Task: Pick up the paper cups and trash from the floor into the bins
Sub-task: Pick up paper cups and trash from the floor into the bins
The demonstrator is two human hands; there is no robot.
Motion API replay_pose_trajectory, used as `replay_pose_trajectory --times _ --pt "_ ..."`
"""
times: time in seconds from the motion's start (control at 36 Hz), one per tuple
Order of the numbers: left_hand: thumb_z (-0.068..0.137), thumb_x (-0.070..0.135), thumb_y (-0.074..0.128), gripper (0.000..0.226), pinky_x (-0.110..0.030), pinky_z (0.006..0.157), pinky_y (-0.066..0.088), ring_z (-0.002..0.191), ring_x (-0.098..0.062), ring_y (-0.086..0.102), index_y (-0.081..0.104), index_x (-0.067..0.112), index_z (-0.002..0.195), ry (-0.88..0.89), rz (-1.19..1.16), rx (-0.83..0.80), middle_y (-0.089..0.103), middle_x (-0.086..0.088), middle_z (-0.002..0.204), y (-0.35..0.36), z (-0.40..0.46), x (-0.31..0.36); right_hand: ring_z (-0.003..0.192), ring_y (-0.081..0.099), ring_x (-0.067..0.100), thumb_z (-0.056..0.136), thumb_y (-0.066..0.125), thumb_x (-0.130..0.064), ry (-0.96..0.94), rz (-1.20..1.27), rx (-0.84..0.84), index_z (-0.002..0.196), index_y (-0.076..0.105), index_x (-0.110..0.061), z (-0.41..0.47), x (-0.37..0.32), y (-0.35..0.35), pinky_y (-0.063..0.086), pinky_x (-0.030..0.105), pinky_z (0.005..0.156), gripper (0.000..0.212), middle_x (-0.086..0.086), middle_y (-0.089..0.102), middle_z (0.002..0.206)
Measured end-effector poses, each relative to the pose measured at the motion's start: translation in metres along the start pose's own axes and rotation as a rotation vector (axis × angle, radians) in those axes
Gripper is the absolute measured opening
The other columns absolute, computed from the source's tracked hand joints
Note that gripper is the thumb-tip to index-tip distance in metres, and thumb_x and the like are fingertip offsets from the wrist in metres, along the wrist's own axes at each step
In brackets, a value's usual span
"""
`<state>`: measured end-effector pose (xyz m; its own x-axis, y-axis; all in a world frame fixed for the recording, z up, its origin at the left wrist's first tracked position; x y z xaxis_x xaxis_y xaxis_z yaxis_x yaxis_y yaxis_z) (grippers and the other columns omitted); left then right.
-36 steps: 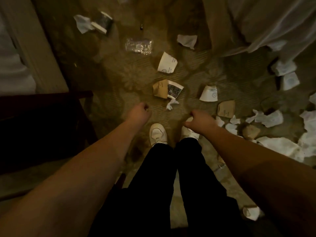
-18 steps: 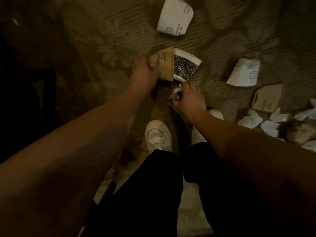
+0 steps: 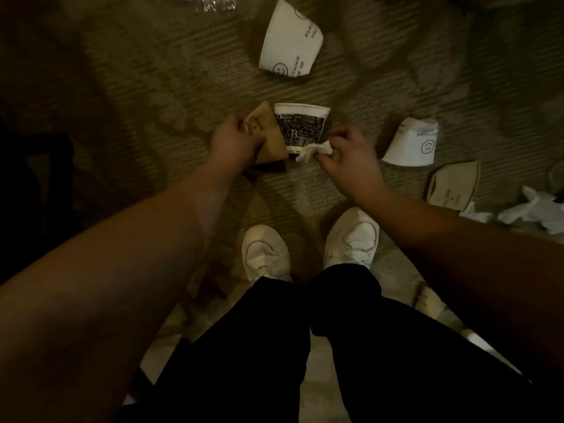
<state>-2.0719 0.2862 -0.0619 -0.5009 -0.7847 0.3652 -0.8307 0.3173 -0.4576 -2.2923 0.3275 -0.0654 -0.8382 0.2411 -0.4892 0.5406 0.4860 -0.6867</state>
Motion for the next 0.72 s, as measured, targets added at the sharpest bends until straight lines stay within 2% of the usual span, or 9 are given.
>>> replay_pose_trajectory --times 0.08,0.14,0.19,0.25,0.33,0.47,0.56,0.64,0.72 --pt "0.089 0.018 0.071 0.053 -0.032 0.092 0.052 0.108 -0.014 0.058 0.052 0.015 0.139 -0.055 -0.184 0.008 0.059 0.003 0.119 -0.014 -0.005 -0.009 0.131 0.038 0.034 0.092 0.062 -0.037 0.039 -0.009 -0.056 0.110 0.071 -0.012 0.026 -0.002 -0.008 0.036 0.041 0.107 0.032 0.008 0.046 0.142" --pt "0.088 0.014 0.072 0.041 -0.039 0.094 0.055 0.104 -0.017 0.063 0.059 0.015 0.127 -0.092 -0.318 0.007 0.063 0.005 0.113 -0.021 -0.005 -0.013 0.130 0.039 0.032 0.092 0.061 -0.042 0.039 -0.015 -0.096 0.108 0.071 -0.013 0.045 -0.005 -0.006 0.036 0.042 0.107 0.035 0.007 0.043 0.145" --pt "0.088 0.011 0.072 0.026 -0.044 0.093 0.056 0.100 -0.019 0.068 0.063 0.019 0.110 -0.128 -0.465 0.000 0.069 0.002 0.106 -0.027 -0.006 -0.012 0.120 0.049 0.030 0.091 0.063 -0.040 0.025 -0.007 -0.135 0.107 0.070 -0.010 0.061 -0.012 -0.003 0.043 0.038 0.100 0.035 0.009 0.046 0.140" --pt "0.090 0.012 0.070 0.024 -0.039 0.089 0.058 0.097 -0.016 0.069 0.062 0.020 0.111 -0.150 -0.545 0.006 0.069 0.003 0.104 -0.032 -0.004 -0.006 0.111 0.054 0.029 0.091 0.063 -0.032 0.043 0.006 -0.151 0.113 0.064 -0.006 0.072 -0.019 0.001 0.045 0.034 0.091 0.034 0.014 0.050 0.130" --pt "0.090 0.020 0.072 0.038 -0.032 0.084 0.059 0.098 -0.013 0.069 0.059 0.016 0.125 -0.076 -0.468 0.038 0.068 0.001 0.114 -0.035 0.001 0.006 0.111 0.054 0.030 0.090 0.063 -0.026 0.132 0.102 -0.103 0.121 0.052 -0.006 0.077 -0.025 0.003 0.045 0.034 0.087 0.038 0.016 0.053 0.124" --pt "0.085 0.027 0.076 0.030 -0.033 0.089 0.056 0.097 -0.012 0.066 0.059 0.021 0.110 0.057 -0.350 0.077 0.067 0.006 0.104 -0.033 0.008 0.039 0.117 0.056 0.028 0.086 0.074 -0.031 0.175 0.150 -0.227 0.139 0.043 -0.009 0.074 -0.024 -0.005 0.038 0.025 0.083 0.066 0.013 0.056 0.132" --pt "0.087 0.023 0.074 0.032 -0.025 0.079 0.056 0.093 -0.010 0.068 0.066 0.014 0.117 0.095 -0.351 0.051 0.070 0.005 0.105 -0.028 0.012 0.060 0.109 0.058 0.022 0.084 0.076 -0.036 0.202 0.133 -0.347 0.128 0.056 -0.009 0.071 -0.019 -0.022 0.042 0.027 0.082 0.056 0.008 0.061 0.123" --pt "0.086 0.018 0.075 0.028 -0.036 0.086 0.058 0.095 -0.017 0.069 0.070 0.013 0.112 0.147 -0.306 0.041 0.072 0.000 0.103 -0.025 0.023 0.082 0.105 0.060 0.021 0.084 0.076 -0.034 0.202 0.191 -0.307 0.123 0.061 -0.014 0.082 -0.011 -0.058 0.048 0.032 0.086 0.047 0.004 0.064 0.116" --pt "0.085 0.016 0.075 0.028 -0.042 0.090 0.057 0.096 -0.020 0.069 0.071 0.014 0.112 0.174 -0.197 -0.013 0.072 -0.003 0.103 -0.022 0.037 0.094 0.100 0.057 0.019 0.087 0.073 -0.033 0.128 0.059 -0.300 0.119 0.063 -0.018 0.096 -0.008 -0.099 0.039 0.028 0.080 0.037 -0.001 0.059 0.106"
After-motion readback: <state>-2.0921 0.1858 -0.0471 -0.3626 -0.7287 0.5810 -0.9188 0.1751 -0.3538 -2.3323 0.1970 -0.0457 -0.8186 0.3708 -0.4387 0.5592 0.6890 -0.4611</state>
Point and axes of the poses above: each hand's wrist, its own z-axis towards the middle knuckle, its own y-axis out of the palm, x = y × z, the point moved 2 cm from there along z, towards the middle knuckle
